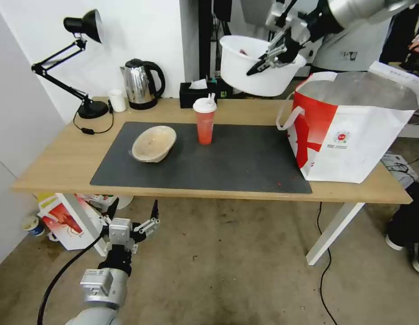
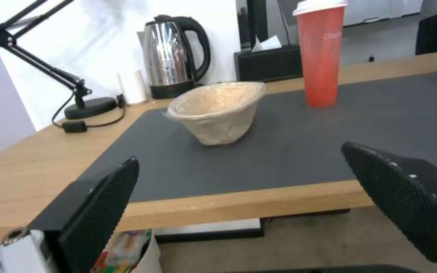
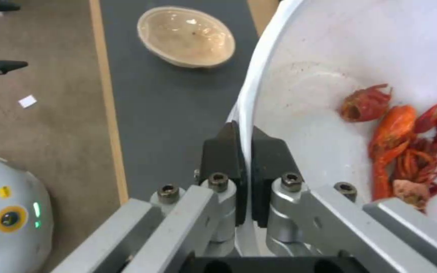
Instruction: Pick up the trash from the table and place it into the takeout bag.
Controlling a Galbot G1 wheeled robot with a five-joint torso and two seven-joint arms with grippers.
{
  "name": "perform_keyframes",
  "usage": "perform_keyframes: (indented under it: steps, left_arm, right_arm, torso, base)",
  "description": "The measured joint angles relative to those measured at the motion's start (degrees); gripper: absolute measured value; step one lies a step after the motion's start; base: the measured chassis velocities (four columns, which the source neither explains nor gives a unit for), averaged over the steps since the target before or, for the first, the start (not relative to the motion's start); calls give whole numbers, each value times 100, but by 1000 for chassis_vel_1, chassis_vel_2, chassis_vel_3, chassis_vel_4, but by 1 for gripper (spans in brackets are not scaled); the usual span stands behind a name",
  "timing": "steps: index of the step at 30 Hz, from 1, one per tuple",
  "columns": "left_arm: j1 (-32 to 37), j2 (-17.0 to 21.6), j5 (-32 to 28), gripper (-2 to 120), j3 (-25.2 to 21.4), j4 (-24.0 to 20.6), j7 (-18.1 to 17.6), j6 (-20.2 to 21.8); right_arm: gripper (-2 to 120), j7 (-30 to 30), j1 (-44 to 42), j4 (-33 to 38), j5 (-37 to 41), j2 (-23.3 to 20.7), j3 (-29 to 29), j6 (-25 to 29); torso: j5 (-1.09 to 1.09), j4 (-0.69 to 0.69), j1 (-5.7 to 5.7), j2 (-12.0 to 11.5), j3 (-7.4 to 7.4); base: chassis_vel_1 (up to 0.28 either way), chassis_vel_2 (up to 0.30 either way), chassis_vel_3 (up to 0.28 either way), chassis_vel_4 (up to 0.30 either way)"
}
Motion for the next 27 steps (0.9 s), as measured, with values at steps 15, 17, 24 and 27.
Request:
perform_keyframes:
  steps: [15, 17, 24, 27]
  left_arm:
    - [0, 0, 0, 100, 0, 0, 0, 0]
    - [0, 0, 0, 100, 0, 0, 0, 0]
    - [0, 0, 0, 100, 0, 0, 0, 0]
    - [0, 0, 0, 100, 0, 0, 0, 0]
  right_arm:
    - [0, -178, 597, -366, -167, 409, -560, 177]
    - [0, -196, 650, -459, -226, 508, -626, 214]
    - [0, -240, 778, -541, -433, 863, -851, 261]
    - [0, -298, 828, -584, -607, 1081, -949, 284]
  torso:
    - [0, 0, 1, 0, 0]
    - [0, 1, 1, 0, 0]
    - [2, 0, 1, 0, 0]
    - [1, 0, 1, 0, 0]
  base:
    - [0, 0, 0, 0]
    - [0, 0, 0, 0]
    - [0, 0, 0, 0]
    - [0, 0, 0, 0]
